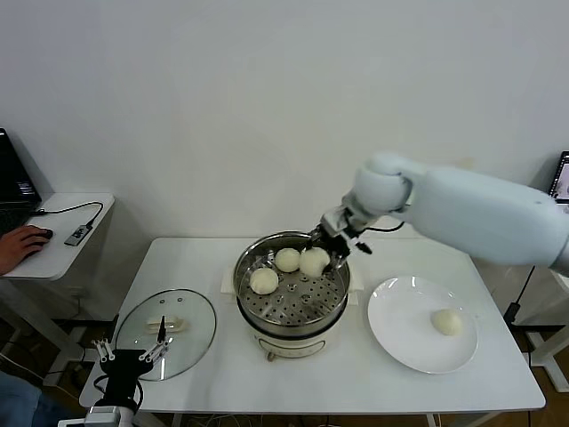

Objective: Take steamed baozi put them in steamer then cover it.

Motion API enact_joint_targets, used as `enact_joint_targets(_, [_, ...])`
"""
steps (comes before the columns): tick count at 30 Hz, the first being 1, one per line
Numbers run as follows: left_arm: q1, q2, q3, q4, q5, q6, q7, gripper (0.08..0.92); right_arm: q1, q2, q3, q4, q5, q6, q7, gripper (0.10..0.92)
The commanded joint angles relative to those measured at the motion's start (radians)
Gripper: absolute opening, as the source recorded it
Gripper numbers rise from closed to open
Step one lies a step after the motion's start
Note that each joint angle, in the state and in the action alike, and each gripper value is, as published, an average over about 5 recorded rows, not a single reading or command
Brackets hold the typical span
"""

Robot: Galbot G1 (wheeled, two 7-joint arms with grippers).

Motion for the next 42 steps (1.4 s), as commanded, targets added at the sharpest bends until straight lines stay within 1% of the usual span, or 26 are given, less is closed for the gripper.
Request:
enact_joint_targets(1, [0.0,-0.002,-0.001,-0.001,0.001,0.0,-0.001,0.823,-0.006,0.115,-0.091,-0.009,-0.152,0.228,0.016,0.594])
enact_joint_targets(5, [0.001,-0.004,-0.004,-0.005,0.001,0.001,-0.001,0.823,-0.026,0.136,-0.093,-0.027,-0.196,0.285,0.021,0.596])
enact_joint_targets(10, [0.003,-0.004,-0.007,-0.007,0.0,0.001,-0.001,0.823,-0.034,0.157,-0.098,-0.025,-0.208,0.329,0.023,0.6])
enact_joint_targets(22, [-0.001,-0.009,-0.003,0.009,-0.003,-0.004,-0.005,0.823,-0.028,0.159,-0.118,-0.01,-0.209,0.379,0.006,0.607])
enact_joint_targets(25, [-0.004,-0.007,-0.003,0.014,-0.004,-0.004,-0.006,0.823,-0.024,0.15,-0.112,-0.009,-0.199,0.379,0.012,0.651])
enact_joint_targets(29, [-0.008,-0.005,-0.005,0.017,-0.004,-0.004,-0.006,0.823,-0.01,0.117,-0.078,-0.001,-0.169,0.357,0.012,0.756])
enact_joint_targets(31, [-0.009,-0.003,-0.007,0.016,-0.005,-0.003,-0.006,0.823,0.005,0.086,-0.051,0.003,-0.151,0.325,0.002,0.798])
enact_joint_targets(34, [-0.012,0.003,-0.01,0.015,-0.005,-0.003,-0.005,0.823,0.031,0.02,-0.008,0.009,-0.112,0.233,-0.032,0.819])
enact_joint_targets(38, [-0.017,0.015,-0.018,0.015,-0.007,-0.002,-0.004,0.823,0.062,-0.086,0.037,0.017,-0.026,0.045,-0.074,0.822])
enact_joint_targets(42, [-0.022,0.029,-0.025,0.014,-0.016,-0.001,-0.002,0.823,0.076,-0.221,0.056,0.045,0.012,-0.175,-0.079,0.823])
